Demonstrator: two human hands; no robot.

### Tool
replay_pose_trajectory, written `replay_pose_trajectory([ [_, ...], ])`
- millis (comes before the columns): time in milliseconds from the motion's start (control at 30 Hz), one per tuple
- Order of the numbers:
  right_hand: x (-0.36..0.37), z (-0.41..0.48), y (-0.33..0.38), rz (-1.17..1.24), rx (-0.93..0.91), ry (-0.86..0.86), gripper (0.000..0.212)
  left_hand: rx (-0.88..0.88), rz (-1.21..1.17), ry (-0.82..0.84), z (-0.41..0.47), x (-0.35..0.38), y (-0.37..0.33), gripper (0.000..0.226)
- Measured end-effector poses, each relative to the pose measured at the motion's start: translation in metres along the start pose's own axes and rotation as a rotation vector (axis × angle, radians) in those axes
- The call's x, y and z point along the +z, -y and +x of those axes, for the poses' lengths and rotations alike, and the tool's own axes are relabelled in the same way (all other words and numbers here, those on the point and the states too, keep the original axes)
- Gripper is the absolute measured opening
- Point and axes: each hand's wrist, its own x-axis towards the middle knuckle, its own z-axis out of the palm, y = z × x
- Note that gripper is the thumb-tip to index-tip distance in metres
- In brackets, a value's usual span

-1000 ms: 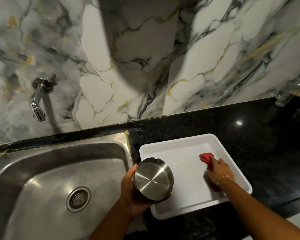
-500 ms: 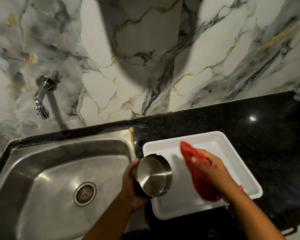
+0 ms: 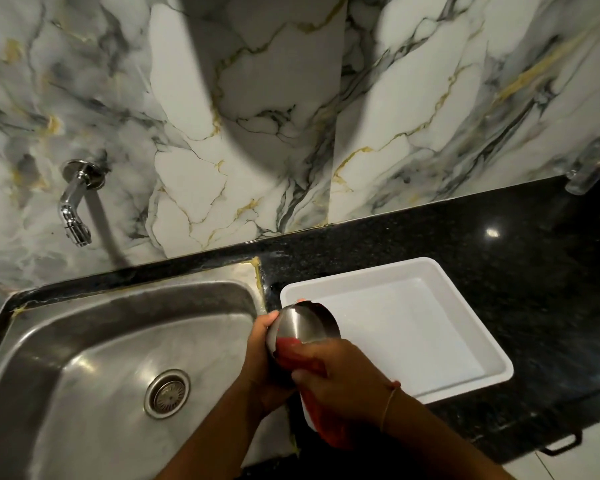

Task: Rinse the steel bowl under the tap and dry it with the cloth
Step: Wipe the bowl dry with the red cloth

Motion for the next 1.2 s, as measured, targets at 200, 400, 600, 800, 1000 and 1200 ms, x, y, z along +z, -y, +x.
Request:
replay_pose_trajectory([
  [200, -0.026, -0.009, -0.018, -0.559, -0.175, 0.272, 0.033, 0.002, 0.019, 0.012, -0.009, 0.003, 0.006, 0.075],
  [400, -0.036, 0.002, -0.009, -0.664, -0.255, -0.035, 0.044, -0.059, -0.033, -0.049, -0.007, 0.007, 0.001, 0.068],
  [600, -0.019, 0.008, 0.0, -0.76, 0.011, 0.055, 0.032, -0.002, -0.029, -0.065, -0.01, 0.01, -0.001, 0.057],
  [800, -0.026, 0.012, 0.01, -0.013, 0.378, 0.333, 0.03, 0.018, -0.027, -0.082, -0.017, 0.024, 0.003, 0.051],
  [1000, -0.017, -0.003, 0.002, 0.797, 0.495, 0.135, 0.032, -0.032, -0.047, -0.201, -0.016, 0.017, -0.003, 0.069],
  [1200, -0.022, -0.026, -0.002, 0.019, 0.031, -0.501, 0.039, -0.053, -0.025, -0.196, -0.012, 0.014, -0.006, 0.071],
])
